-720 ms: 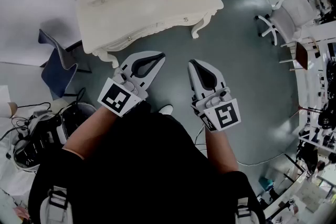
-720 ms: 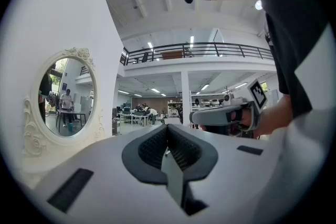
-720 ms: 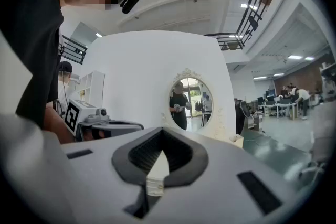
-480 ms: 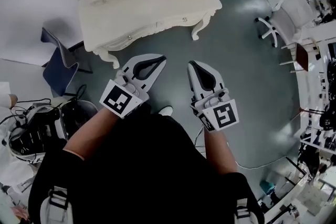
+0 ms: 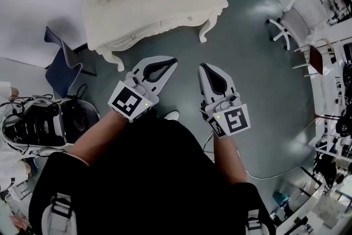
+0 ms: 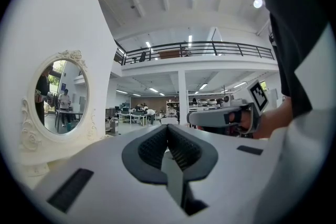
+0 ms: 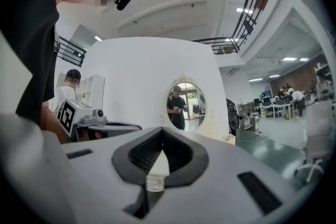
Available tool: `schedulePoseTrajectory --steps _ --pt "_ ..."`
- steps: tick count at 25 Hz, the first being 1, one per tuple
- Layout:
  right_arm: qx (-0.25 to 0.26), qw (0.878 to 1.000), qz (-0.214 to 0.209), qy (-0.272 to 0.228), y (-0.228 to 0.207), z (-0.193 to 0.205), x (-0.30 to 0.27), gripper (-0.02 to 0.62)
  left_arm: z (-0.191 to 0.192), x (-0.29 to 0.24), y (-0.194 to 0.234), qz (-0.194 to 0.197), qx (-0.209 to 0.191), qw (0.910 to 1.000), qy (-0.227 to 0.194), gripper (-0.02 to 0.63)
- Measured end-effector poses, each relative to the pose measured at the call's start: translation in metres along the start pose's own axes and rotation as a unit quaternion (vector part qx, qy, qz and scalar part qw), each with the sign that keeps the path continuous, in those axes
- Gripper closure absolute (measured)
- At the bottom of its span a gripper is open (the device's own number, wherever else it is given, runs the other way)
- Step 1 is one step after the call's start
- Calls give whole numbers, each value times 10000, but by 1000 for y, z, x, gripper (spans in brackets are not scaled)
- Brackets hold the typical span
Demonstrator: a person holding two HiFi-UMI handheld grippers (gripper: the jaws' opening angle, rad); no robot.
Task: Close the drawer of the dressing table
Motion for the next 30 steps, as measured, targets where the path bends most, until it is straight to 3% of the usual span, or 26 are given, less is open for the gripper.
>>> schedulePoseTrajectory --steps 16,30 --pt "-123 9998 -82 91 -28 12 -61 592 21 -26 57 -8 133 9999 40 612" --pt "-57 9998 -62 202 -68 7 -156 592 12 -71 149 209 157 9996 -65 611"
Point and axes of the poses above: the fingertips, and each gripper's own axes: x backward along the fingers, y to its left, z out of its underside, the point moved 3 cm from there along x, backward along the fingers, and after that the axes turned 2 degrees about -y, right-handed, at the moved point
